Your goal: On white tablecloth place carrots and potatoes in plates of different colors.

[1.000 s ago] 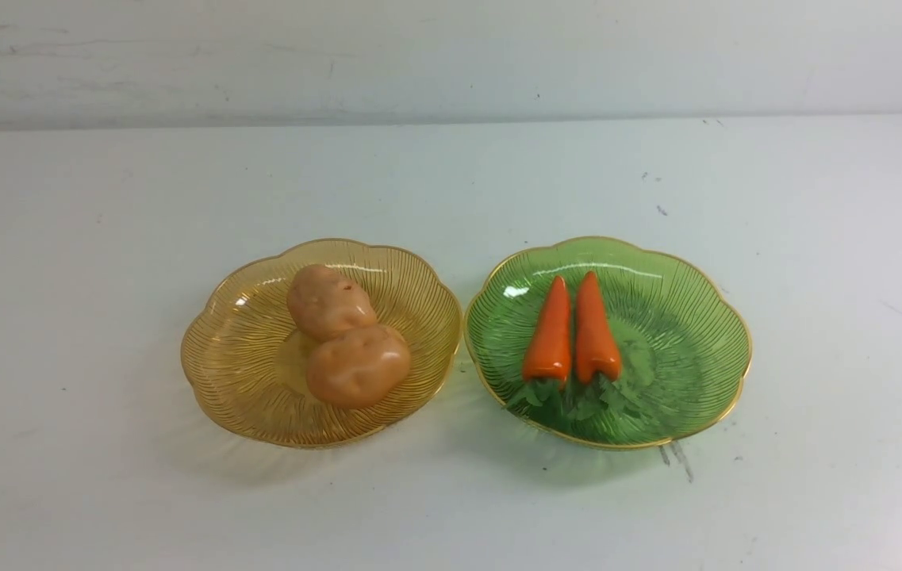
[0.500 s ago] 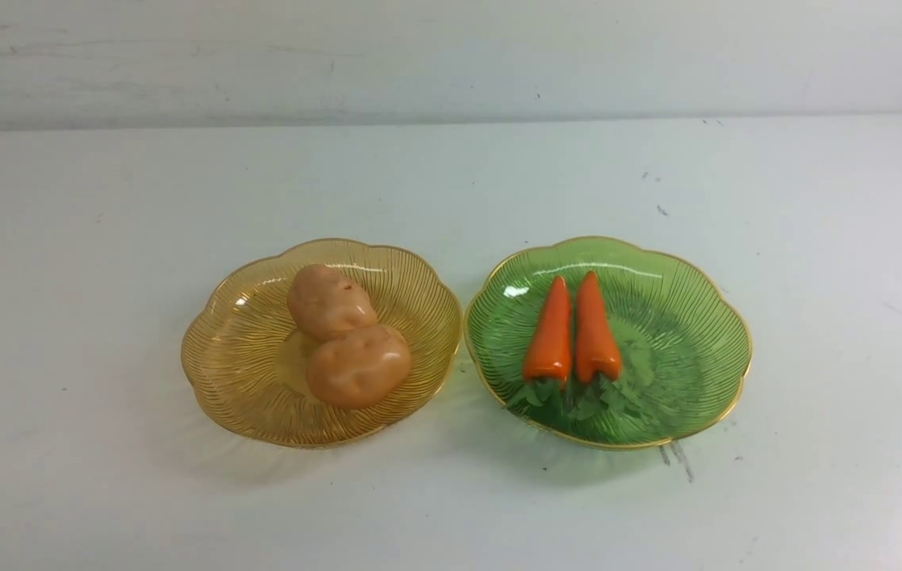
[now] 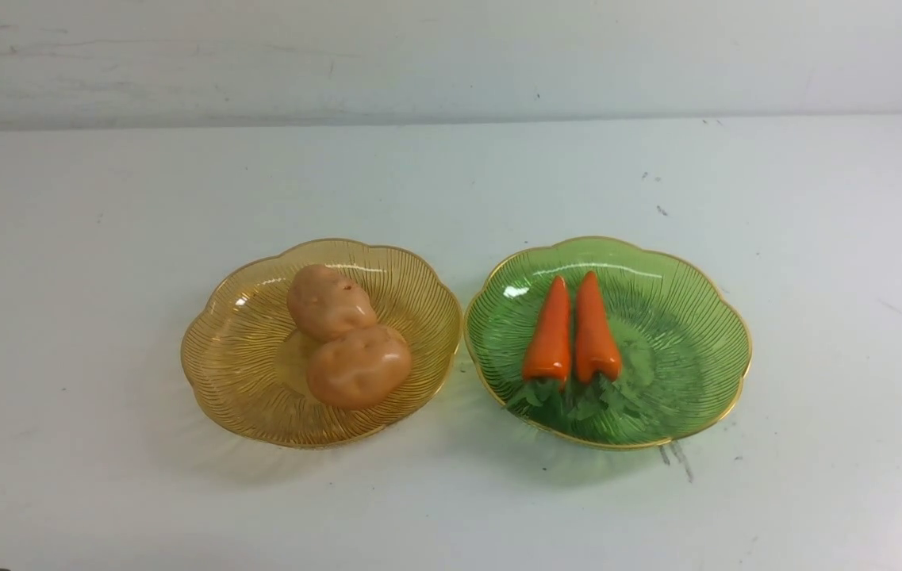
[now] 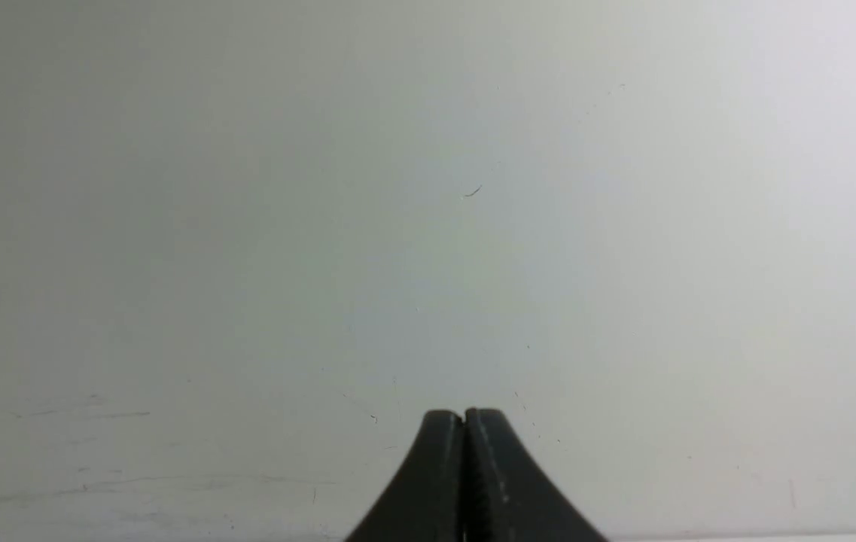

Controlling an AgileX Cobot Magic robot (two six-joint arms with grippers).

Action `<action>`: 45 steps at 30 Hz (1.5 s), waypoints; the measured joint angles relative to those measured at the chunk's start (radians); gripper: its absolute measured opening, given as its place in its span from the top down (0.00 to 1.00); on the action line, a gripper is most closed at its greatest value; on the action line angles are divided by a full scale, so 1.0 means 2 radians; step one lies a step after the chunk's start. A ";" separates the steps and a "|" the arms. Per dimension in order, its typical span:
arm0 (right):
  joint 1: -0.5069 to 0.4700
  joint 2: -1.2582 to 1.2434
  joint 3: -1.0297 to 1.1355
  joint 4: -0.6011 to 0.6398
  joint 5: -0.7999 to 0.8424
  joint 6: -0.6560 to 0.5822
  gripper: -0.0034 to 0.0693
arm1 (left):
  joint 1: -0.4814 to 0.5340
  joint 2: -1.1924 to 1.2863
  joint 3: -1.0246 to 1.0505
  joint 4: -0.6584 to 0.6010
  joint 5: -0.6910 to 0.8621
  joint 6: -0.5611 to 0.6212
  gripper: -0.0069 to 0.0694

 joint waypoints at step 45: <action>-0.130 -0.067 0.309 0.006 0.006 -0.153 0.97 | 0.000 0.000 0.000 0.000 0.001 0.000 0.91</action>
